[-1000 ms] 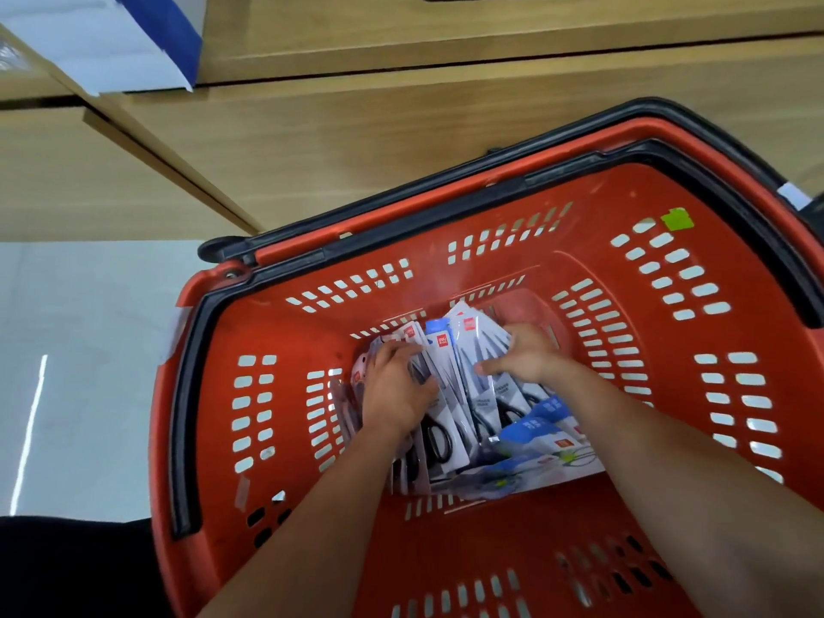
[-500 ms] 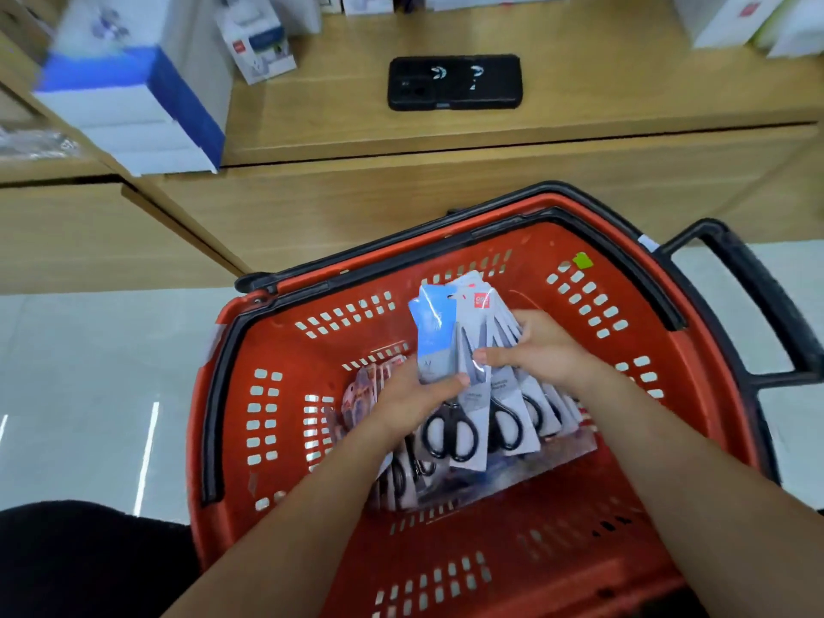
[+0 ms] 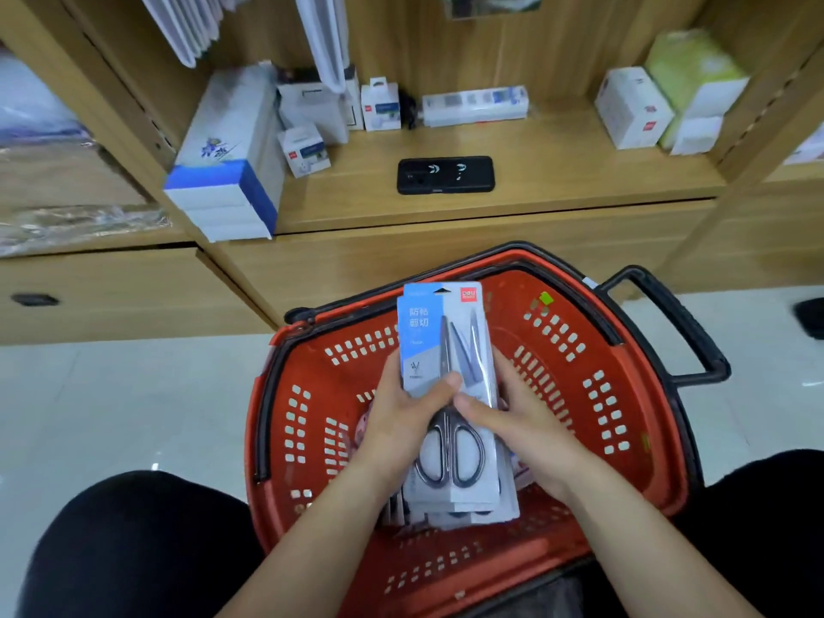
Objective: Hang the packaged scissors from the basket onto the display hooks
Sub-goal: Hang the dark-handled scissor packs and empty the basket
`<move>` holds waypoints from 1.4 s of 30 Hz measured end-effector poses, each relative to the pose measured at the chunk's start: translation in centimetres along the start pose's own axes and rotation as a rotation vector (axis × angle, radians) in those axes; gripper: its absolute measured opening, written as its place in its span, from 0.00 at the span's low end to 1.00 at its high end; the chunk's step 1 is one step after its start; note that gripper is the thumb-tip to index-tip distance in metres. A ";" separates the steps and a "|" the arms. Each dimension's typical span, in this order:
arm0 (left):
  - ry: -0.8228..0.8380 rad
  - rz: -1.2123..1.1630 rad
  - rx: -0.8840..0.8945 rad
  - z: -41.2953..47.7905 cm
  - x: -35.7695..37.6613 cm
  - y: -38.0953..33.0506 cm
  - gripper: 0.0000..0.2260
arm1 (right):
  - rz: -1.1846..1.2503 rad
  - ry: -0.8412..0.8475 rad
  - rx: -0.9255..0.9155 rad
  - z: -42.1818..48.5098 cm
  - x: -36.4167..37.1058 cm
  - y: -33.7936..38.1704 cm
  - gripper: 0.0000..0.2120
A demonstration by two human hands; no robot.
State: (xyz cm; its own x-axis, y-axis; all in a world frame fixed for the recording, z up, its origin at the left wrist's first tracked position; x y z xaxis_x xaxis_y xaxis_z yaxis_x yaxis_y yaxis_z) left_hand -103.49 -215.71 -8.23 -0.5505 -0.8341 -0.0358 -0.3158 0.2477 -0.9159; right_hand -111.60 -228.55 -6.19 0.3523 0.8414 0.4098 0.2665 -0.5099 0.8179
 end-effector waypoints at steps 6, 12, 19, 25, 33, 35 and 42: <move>-0.070 -0.054 0.024 -1.4 0.3 -1.3 0.21 | 0.016 -0.056 -0.169 -1.6 0.8 0.1 0.32; -0.016 -0.074 -0.002 -2.5 0.8 -1.4 0.24 | 0.154 -0.247 -0.245 -2.4 0.4 -0.7 0.16; 0.031 0.015 -0.041 -3.4 1.1 -1.3 0.27 | 0.212 -0.413 -0.231 -2.6 0.0 -1.5 0.09; 0.004 -0.019 -0.085 -2.4 0.0 -1.8 0.27 | 0.266 -0.427 -0.234 -2.4 -1.2 1.0 0.11; -0.117 -0.026 -0.064 -0.3 -1.1 -3.3 0.21 | 0.084 -0.317 -0.094 -2.1 -1.5 1.9 0.09; -0.136 -0.024 -0.049 0.1 -1.2 -3.4 0.22 | 0.080 -0.282 -0.029 -1.7 -1.1 1.5 0.09; -0.178 -0.060 -0.014 2.4 -2.3 -4.5 0.28 | 0.105 -0.343 -0.100 1.3 -0.1 -0.1 0.11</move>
State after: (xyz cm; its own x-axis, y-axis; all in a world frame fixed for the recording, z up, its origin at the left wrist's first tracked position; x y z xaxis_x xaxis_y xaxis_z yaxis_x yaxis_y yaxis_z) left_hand -98.95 -216.08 -5.01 -0.3851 -0.9214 -0.0523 -0.3554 0.2004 -0.9130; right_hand -110.50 -228.82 -6.84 0.6579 0.6677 0.3484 0.1301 -0.5564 0.8207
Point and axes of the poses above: each hand's wrist, its own z-axis towards the middle knuckle, its own x-axis out of the palm, y = z × x, the point moved 4 cm from there along z, towards the middle knuckle, and after that the axes turned 13 degrees about z, right-handed, at the moved point
